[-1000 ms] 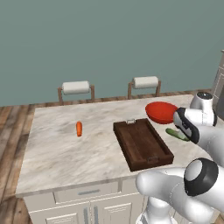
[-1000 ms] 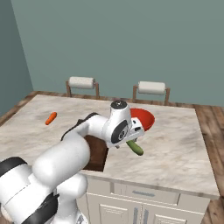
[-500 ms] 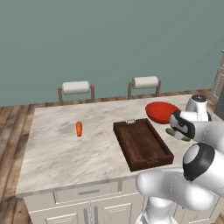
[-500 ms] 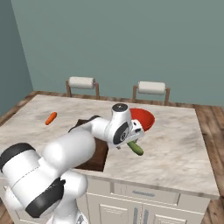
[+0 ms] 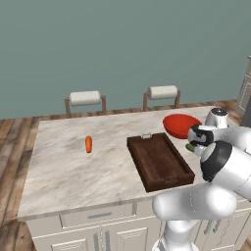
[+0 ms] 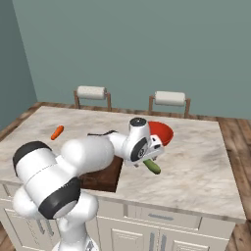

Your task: Place the two vegetables and bowl onto the tray for setting up a vegetable dip station.

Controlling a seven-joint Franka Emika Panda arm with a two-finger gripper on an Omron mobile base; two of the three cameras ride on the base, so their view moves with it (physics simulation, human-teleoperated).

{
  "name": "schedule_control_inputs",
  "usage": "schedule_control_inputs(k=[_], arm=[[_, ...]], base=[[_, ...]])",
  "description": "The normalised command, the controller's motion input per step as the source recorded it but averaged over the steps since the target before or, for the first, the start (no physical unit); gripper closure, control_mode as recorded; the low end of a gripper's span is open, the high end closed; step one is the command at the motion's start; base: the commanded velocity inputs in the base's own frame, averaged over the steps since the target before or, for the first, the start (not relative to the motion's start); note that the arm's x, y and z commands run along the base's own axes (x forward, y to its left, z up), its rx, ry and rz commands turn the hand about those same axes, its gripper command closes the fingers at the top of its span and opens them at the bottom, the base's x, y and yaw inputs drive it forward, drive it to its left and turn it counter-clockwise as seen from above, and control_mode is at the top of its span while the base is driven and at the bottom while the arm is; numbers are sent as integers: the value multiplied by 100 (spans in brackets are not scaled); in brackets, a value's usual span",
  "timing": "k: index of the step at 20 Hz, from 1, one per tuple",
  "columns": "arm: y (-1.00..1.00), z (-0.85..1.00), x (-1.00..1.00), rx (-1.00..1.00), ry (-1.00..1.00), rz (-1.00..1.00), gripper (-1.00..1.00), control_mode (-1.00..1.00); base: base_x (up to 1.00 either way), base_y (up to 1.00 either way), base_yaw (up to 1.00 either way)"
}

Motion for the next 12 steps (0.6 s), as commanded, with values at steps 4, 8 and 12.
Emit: schedule_control_inputs(k=[4, 8, 12], arm=[[-17, -18, 24, 0, 1, 0, -100, -100], [-14, -22, 22, 0, 0, 0, -100, -100], [-8, -22, 19, 0, 0, 0, -100, -100]], base=[[0, 0, 0], [0, 0, 0], [0, 0, 0]])
